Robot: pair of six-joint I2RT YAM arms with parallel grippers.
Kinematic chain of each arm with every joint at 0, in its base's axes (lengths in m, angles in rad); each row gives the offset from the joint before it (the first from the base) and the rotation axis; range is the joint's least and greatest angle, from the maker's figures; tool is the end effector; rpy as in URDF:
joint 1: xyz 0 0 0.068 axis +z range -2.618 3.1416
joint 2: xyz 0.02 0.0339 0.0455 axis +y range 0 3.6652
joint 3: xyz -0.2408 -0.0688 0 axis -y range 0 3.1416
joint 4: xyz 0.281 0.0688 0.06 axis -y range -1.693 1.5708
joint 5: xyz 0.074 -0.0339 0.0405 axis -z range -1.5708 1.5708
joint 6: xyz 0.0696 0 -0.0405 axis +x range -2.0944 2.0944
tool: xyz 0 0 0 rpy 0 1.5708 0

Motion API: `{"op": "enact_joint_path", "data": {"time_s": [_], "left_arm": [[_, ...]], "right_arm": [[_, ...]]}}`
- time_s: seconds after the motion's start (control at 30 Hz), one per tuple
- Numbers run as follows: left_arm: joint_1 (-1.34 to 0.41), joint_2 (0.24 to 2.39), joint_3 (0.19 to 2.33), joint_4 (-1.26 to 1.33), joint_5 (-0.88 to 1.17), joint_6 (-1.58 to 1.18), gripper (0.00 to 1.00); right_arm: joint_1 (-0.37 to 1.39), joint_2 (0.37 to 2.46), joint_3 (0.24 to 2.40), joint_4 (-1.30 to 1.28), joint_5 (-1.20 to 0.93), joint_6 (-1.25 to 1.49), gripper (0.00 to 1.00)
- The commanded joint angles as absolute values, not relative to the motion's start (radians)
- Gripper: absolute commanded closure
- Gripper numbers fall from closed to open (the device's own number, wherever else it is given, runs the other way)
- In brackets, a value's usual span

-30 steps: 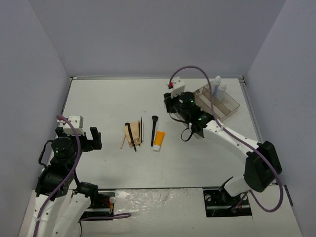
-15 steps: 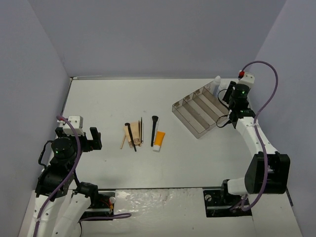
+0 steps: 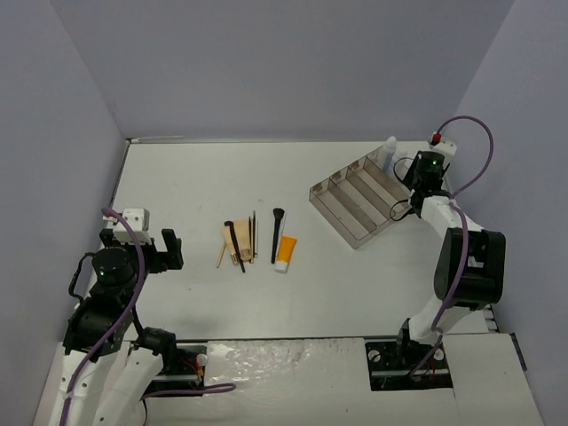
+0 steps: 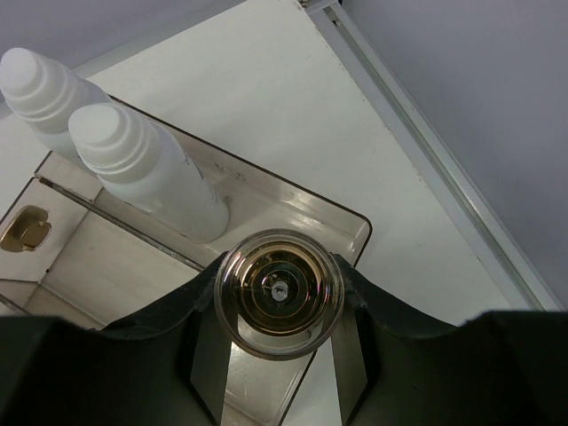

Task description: Organize the makeup

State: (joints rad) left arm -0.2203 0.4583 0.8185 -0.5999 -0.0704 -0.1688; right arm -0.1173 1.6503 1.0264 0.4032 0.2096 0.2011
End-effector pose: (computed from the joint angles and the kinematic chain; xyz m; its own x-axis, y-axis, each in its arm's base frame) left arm 0.1818 -0.0357 0.3412 -0.2538 -0.1149 -0.9604 0.1102 0.9830 -0.1467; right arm 0.4361 -0.0660 0.2070 -0.1499 0.2144 -0.9652 0.3532 0.9234 0.1503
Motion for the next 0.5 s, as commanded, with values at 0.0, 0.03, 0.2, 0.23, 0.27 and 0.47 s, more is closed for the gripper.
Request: {"op": "enact_joint_path", "data": {"time_s": [0.0,0.03,0.2,0.23,0.27,0.47], "left_arm": [[-0.215,0.480,0.834,-0.534,-0.064,-0.181,0.03],[-0.215,0.481,0.834,-0.534,-0.064,-0.181,0.03],[-0.215,0.487,0.834,-0.534,-0.064,-0.181,0.03],[-0.215,0.488,0.834,-0.534,-0.063,-0.181,0.03],[-0.215,0.489,0.834,-0.534,-0.063,-0.181,0.03],[-0.215,0.489,0.834,-0.534,-0.058,-0.181,0.03]], "right_arm": [[-0.122,1.684,1.100,0.588,0.234,0.165,1.00],[-0.122,1.696,1.100,0.595,0.234,0.161,1.00],[-0.124,1.758,1.090,0.636,0.222,0.146,1.00],[-0.124,1.773,1.089,0.642,0.219,0.142,1.00],[-0.124,1.790,1.089,0.643,0.219,0.139,1.00],[-0.124,1.842,1.082,0.657,0.203,0.121,0.96]]}}
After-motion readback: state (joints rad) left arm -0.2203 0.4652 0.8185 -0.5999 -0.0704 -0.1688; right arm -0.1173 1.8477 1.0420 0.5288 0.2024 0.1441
